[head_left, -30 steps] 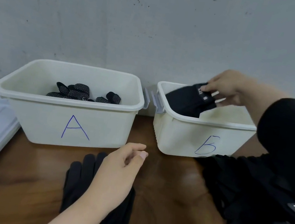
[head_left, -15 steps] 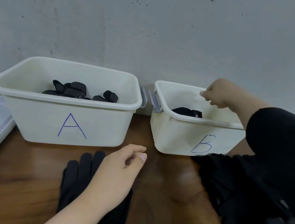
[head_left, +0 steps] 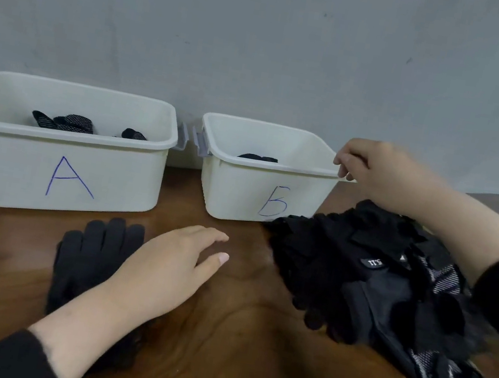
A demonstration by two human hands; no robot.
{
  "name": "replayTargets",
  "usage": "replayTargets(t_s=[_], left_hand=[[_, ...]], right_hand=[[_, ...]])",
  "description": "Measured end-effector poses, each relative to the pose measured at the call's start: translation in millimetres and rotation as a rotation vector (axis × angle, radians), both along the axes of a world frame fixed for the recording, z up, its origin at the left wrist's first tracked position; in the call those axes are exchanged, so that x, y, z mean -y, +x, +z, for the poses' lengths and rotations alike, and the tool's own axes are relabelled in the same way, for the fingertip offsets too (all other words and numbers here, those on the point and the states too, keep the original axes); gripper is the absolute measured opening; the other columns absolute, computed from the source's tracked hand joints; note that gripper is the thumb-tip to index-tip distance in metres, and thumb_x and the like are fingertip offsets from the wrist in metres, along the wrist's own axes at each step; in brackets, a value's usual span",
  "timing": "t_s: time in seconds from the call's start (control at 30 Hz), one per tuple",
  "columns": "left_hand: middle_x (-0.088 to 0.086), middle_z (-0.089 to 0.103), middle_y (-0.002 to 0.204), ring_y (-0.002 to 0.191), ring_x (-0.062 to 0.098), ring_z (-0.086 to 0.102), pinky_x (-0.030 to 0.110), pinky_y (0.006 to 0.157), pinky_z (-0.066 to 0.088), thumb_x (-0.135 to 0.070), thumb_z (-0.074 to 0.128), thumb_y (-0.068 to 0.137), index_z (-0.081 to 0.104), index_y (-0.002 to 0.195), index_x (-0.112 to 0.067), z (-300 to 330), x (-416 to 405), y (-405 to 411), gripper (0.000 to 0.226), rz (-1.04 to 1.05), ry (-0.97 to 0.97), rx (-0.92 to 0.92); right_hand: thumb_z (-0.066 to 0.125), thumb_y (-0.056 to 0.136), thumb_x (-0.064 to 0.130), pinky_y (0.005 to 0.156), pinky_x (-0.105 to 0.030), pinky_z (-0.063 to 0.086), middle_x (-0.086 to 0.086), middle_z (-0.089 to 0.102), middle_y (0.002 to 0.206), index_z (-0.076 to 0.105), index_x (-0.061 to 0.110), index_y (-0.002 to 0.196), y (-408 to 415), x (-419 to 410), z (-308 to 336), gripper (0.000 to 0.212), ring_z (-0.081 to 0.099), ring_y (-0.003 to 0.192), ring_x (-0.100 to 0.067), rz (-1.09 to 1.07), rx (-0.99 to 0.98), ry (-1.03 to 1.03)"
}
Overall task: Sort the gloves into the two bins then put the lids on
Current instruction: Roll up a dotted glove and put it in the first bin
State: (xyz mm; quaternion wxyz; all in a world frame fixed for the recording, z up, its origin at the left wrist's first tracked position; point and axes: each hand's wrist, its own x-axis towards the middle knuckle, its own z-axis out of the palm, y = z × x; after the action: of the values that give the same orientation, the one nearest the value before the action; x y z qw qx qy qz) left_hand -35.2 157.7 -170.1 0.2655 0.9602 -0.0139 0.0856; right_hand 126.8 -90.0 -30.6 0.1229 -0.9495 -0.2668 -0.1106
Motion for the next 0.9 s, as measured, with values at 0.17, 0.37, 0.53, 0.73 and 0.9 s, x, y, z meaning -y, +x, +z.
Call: replayTargets(t_s=[0.17, 0.37, 0.53, 0.73, 0.9], left_hand=[[-0.021, 0.054, 0.136, 0.122, 0.003, 0.051, 0.025, 0.102, 0.042, -0.054, 0.043, 0.100, 0.047, 0.138, -0.042, -3.0, 51.2, -6.1, 0.040, -0.025, -0.137, -0.084], [-0.019, 0.056, 0.132, 0.121, 0.005, 0.051, 0.023, 0.099, 0.041, -0.046, 0.047, 0.100, 0.049, 0.137, -0.037, -33.8, 92.5, -8.2, 0.038, 0.086, -0.325, -0.005], [-0.023, 0.054, 0.130, 0.121, 0.003, 0.049, 0.023, 0.101, 0.041, -0.045, 0.048, 0.100, 0.050, 0.136, -0.038, -42.7, 83.6, -11.0, 0.037, 0.037, -0.261, 0.031], [-0.023, 0.056, 0.125, 0.118, 0.000, 0.050, 0.022, 0.098, 0.042, -0.044, 0.048, 0.100, 0.051, 0.135, -0.038, -44.0, 82.3, -8.0, 0.035, 0.024, -0.266, 0.065], [-0.023, 0.056, 0.123, 0.118, 0.000, 0.050, 0.022, 0.100, 0.041, -0.043, 0.050, 0.100, 0.053, 0.134, -0.037, -45.0, 80.8, -5.9, 0.035, 0.023, -0.288, 0.086]], right_hand=[[0.054, 0.102, 0.030, 0.077, -0.030, 0.040, 0.016, 0.063, 0.089, 0.067, 0.025, 0.103, -18.7, 51.5, 2.8, 0.013, 0.059, 0.086, -0.014, -0.044, -0.035, -0.093], [0.068, 0.092, 0.040, 0.091, -0.035, 0.050, 0.008, 0.070, 0.106, 0.068, 0.027, 0.112, -26.8, 76.0, -11.7, 0.024, 0.064, 0.104, -0.016, -0.081, -0.090, -0.200], [0.070, 0.089, 0.047, 0.098, -0.039, 0.047, 0.002, 0.059, 0.129, 0.060, 0.025, 0.131, -31.7, 77.4, -43.9, 0.049, 0.056, 0.118, -0.022, -0.144, -0.136, -0.446], [0.055, 0.100, 0.030, 0.084, -0.037, 0.049, -0.003, 0.065, 0.112, 0.071, 0.019, 0.108, -26.4, 74.5, -57.9, 0.021, 0.059, 0.100, -0.026, -0.233, -0.019, -0.314], [0.050, 0.103, 0.022, 0.070, -0.032, 0.038, -0.012, 0.064, 0.085, 0.070, 0.009, 0.100, -20.6, 77.9, -27.4, 0.024, 0.059, 0.085, -0.030, -0.273, 0.130, 0.230]])
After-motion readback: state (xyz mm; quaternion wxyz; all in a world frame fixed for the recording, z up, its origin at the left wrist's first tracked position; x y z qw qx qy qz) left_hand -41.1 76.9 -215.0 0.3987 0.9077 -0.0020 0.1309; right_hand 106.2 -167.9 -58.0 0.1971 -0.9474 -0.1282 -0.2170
